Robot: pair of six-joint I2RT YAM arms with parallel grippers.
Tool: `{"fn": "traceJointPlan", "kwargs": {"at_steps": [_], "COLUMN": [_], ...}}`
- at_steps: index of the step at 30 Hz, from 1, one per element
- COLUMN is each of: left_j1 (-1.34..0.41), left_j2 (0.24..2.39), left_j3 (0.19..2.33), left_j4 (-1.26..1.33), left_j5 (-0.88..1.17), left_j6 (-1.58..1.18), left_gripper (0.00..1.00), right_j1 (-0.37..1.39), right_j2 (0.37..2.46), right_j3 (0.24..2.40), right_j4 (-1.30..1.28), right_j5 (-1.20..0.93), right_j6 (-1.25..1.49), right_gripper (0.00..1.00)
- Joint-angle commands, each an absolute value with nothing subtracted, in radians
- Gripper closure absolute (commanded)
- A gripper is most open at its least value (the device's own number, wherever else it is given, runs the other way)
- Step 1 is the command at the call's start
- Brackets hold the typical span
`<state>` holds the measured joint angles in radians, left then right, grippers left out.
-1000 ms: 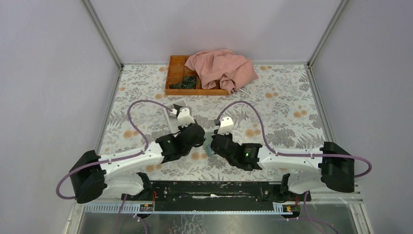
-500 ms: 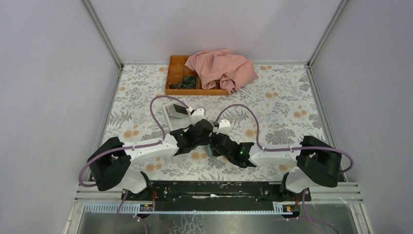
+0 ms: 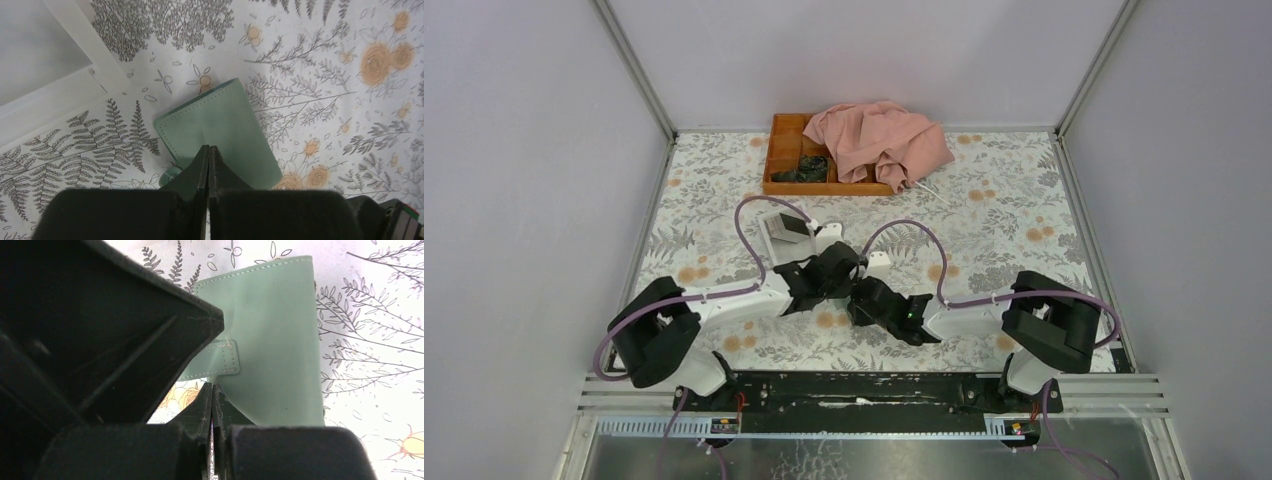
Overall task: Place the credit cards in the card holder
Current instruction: Close the card holder at the center of the board.
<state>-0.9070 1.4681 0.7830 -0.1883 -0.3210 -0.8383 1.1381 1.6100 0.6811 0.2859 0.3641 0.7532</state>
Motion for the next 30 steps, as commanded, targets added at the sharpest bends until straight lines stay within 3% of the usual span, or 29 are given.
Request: {"fn": "traceJointPlan", "kwargs": {"at_steps": [1, 14, 21, 30], "left_j1": [-0.904, -0.905, -0.904, -0.904], "left_j2": [1.490, 1.594, 1.638, 1.647], "left_j3": [0.758, 0.716, 0.700, 0.683], "left_j4": [-0.168, -0.146, -0.144, -0.142], "left_j5": [-0.284, -0.245, -0.246, -0.247], "left_j6": [-0.843, -0.885, -0.903, -0.908], "left_gripper": [1.00, 1.00, 1.00, 1.00], "right_j1": [1.127, 1.126, 1.126, 1.125], "right_j2": [1.643, 1.611, 1.502, 1.297], "right_j3": [0.667, 0.639, 0.627, 0.581], "right_j4": [0.312, 0.304, 0.283, 0.233], "right_j5": [0.352, 0.372, 0.382, 0.449], "right_j6": [0.795, 0.805, 0.758, 0.726], "right_gripper": [1.00, 0.99, 0.79, 0.63]}}
